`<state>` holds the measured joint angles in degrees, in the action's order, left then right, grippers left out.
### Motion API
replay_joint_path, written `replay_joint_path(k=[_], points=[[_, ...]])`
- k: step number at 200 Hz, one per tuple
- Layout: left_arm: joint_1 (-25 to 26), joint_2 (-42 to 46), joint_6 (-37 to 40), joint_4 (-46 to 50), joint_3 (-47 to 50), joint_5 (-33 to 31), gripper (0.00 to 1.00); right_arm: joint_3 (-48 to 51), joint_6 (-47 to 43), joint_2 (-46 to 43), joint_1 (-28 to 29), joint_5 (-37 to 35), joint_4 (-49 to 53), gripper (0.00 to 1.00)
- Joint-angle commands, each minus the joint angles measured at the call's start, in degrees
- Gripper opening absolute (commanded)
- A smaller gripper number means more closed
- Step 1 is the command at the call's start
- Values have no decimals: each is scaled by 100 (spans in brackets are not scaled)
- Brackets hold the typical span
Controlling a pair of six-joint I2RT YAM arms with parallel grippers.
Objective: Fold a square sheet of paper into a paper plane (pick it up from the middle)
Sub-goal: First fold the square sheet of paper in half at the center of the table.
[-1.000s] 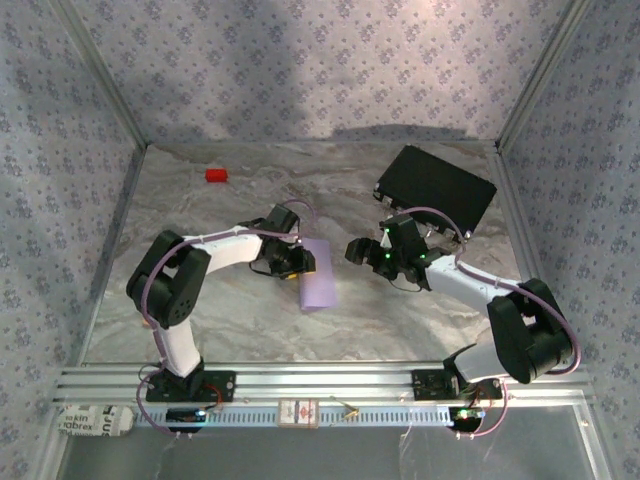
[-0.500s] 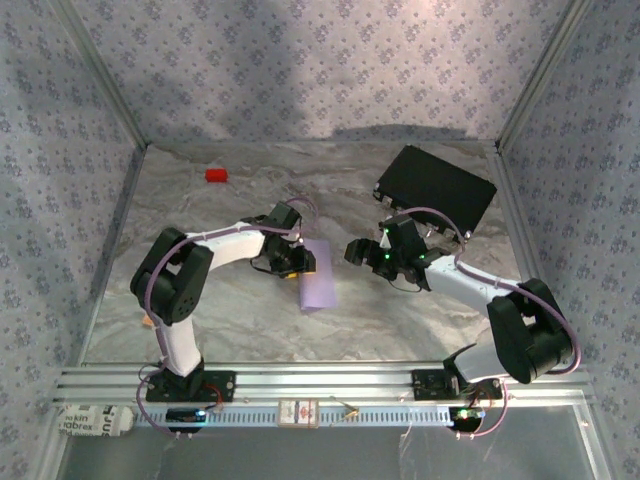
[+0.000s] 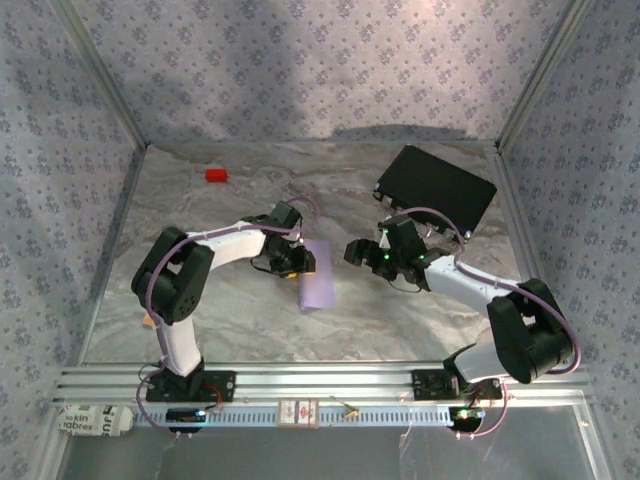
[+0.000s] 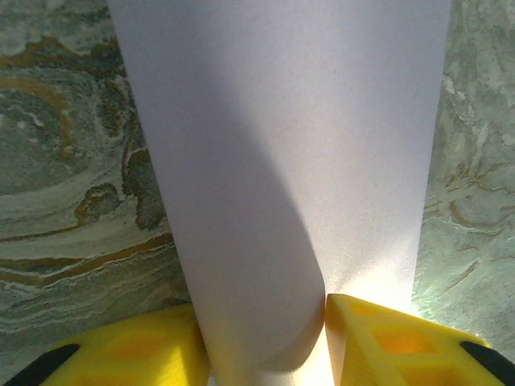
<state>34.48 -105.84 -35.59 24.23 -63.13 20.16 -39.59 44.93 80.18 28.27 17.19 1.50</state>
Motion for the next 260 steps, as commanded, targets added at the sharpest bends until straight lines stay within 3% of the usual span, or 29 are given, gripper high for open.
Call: replay_joint_path(k=[1, 113, 202, 260], points=[[-22, -341, -18, 302, 249, -452, 43, -125, -136, -12, 29, -43, 116, 82], [-45, -213, 145, 447, 168, -626, 42, -180, -143, -18, 82, -89, 162, 81], [22, -44, 210, 777, -73, -988, 48, -205, -145, -6, 100, -137, 195, 81], [55, 76, 159, 788, -107, -1091, 44, -198, -164, 20, 108, -150, 193, 82]])
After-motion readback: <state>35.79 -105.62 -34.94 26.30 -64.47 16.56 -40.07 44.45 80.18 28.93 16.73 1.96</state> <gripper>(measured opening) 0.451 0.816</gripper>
